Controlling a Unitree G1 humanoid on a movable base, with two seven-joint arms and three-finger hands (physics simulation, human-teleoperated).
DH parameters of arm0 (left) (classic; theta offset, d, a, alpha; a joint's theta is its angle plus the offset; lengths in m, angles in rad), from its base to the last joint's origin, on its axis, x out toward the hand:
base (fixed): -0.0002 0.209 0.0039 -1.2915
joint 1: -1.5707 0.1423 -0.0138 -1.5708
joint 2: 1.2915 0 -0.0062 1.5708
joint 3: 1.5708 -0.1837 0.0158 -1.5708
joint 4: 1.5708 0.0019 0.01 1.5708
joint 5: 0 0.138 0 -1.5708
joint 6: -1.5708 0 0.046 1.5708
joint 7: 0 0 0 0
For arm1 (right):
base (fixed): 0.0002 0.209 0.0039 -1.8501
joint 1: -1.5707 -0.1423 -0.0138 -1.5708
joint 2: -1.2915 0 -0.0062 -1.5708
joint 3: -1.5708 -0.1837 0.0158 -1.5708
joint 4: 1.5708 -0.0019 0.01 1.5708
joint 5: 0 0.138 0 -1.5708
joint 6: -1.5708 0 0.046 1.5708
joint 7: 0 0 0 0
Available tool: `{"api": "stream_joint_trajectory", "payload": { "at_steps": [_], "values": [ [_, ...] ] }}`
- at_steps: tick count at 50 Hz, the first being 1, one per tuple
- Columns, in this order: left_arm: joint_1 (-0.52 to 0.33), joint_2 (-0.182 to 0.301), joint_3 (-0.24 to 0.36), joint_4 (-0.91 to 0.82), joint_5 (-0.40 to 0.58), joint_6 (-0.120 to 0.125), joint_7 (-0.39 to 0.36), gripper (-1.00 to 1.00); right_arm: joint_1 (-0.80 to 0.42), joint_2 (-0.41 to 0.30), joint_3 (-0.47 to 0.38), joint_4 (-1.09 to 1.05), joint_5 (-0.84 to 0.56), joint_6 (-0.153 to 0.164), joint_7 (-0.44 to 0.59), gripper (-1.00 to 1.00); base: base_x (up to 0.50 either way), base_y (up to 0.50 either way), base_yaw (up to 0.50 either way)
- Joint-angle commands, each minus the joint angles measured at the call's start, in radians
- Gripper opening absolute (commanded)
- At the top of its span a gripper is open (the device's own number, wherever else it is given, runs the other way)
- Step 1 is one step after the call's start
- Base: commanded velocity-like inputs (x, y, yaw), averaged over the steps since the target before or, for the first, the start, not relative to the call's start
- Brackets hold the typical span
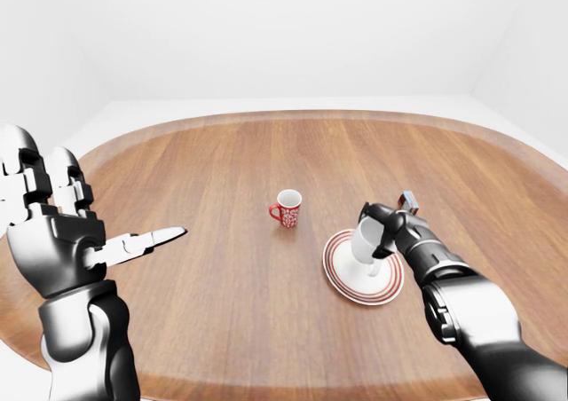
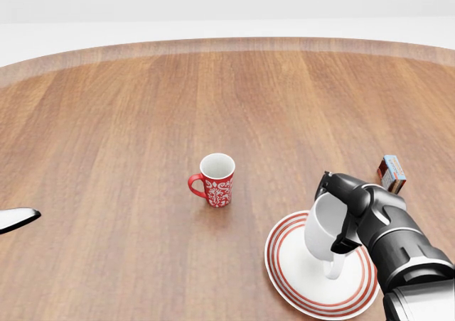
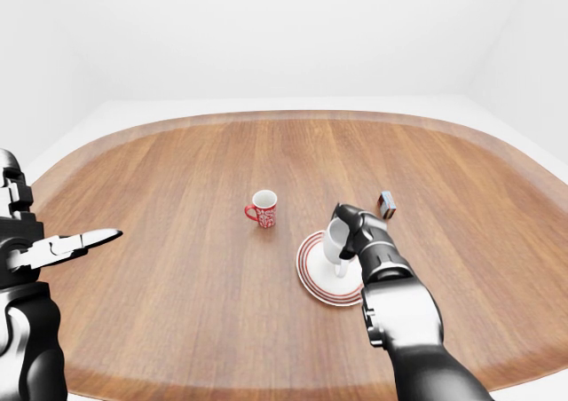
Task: Put the white mug on the plate.
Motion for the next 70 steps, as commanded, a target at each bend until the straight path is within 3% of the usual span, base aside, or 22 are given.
{"api": "stream_joint_trajectory", "payload": {
  "at_steps": [1,16,34,35,36,38,39,40,41,43,60,66,70],
  "values": [
    [0.000,0.000,-0.002,0.002,0.002,0.000,0.000,1.00,0.016,0.001,0.005,0.010,-0.090,0.000,0.019,-1.00,0.00,0.00,0.00],
    [-0.001,0.001,0.002,-0.005,-0.001,0.000,-0.001,1.00,0.031,0.012,-0.003,0.015,-0.100,0.000,-0.051,-1.00,0.00,0.00,0.00],
    [-0.001,0.000,0.000,0.001,0.000,0.000,0.000,1.00,0.030,0.005,-0.003,0.014,-0.101,0.000,-0.063,-1.00,0.00,0.00,0.00],
    [-0.001,0.000,0.000,0.001,0.000,0.000,0.000,1.00,0.029,0.005,-0.004,0.014,-0.101,0.000,-0.064,-0.81,0.00,0.00,0.00],
    [-0.001,0.000,0.000,0.001,0.000,0.000,0.000,1.00,0.029,0.005,-0.004,0.014,-0.101,0.000,-0.064,-0.75,0.00,0.00,0.00],
    [-0.001,0.001,0.000,0.002,0.000,0.000,0.000,1.00,0.029,0.005,-0.004,0.014,-0.101,0.000,-0.064,-0.28,0.00,0.00,0.00],
    [-0.001,0.001,0.000,0.001,0.000,0.000,0.000,1.00,0.029,0.005,-0.003,0.014,-0.102,0.000,-0.062,0.05,0.00,0.00,0.00],
    [-0.001,0.000,0.000,0.002,0.000,0.000,0.000,1.00,0.028,0.005,-0.003,0.014,-0.102,0.000,-0.062,0.18,0.00,0.00,0.00],
    [-0.001,0.000,0.000,0.003,0.001,0.000,0.000,1.00,0.028,0.006,-0.002,0.014,-0.103,0.000,-0.063,0.63,0.00,0.00,0.00],
    [-0.001,0.000,0.001,0.004,0.000,0.000,0.000,1.00,0.029,0.005,-0.002,0.014,-0.104,0.000,-0.064,1.00,0.00,0.00,0.00],
    [0.003,-0.002,0.000,0.000,0.001,0.000,-0.001,1.00,-0.008,-0.009,0.000,0.009,-0.110,0.000,-0.037,1.00,0.00,0.00,0.00],
    [0.003,-0.002,-0.002,0.002,0.004,0.000,0.000,1.00,-0.139,-0.062,0.036,-0.018,-0.169,0.000,0.124,1.00,0.00,0.00,0.00],
    [0.003,-0.002,0.001,-0.001,0.001,0.000,0.000,1.00,-0.257,-0.109,0.067,-0.052,-0.255,0.000,0.305,1.00,0.00,0.00,0.00]
  ]
}}
